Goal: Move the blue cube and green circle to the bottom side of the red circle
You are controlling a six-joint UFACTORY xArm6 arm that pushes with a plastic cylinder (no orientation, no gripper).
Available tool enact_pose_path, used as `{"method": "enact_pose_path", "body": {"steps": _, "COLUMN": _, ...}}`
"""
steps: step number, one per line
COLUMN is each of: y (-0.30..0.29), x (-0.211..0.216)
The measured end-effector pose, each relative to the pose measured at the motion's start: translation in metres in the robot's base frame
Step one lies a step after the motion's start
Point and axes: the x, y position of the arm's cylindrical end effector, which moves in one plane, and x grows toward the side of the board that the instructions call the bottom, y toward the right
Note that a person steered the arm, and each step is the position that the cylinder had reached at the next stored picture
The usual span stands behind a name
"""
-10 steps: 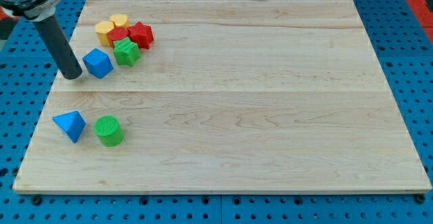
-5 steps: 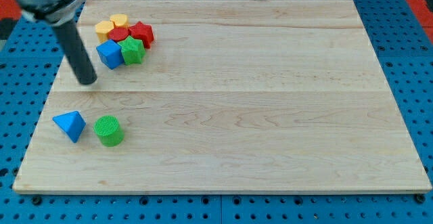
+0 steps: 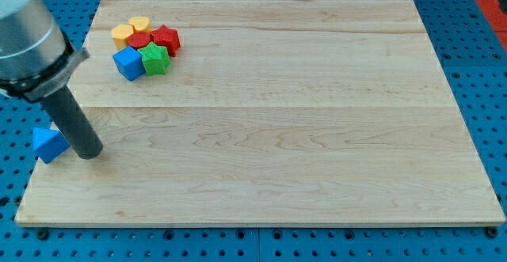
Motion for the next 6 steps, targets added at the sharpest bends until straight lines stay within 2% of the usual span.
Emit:
{"method": "enact_pose_path", "body": {"steps": 1, "y": 0.004, "x": 0.046}}
{"method": "enact_pose_path", "body": {"steps": 2, "y": -0.062, "x": 0.031}}
{"method": "enact_pose_path", "body": {"steps": 5, "y": -0.073, "x": -0.018}}
{"method": "enact_pose_path", "body": {"steps": 6, "y": -0.054, "x": -0.038}}
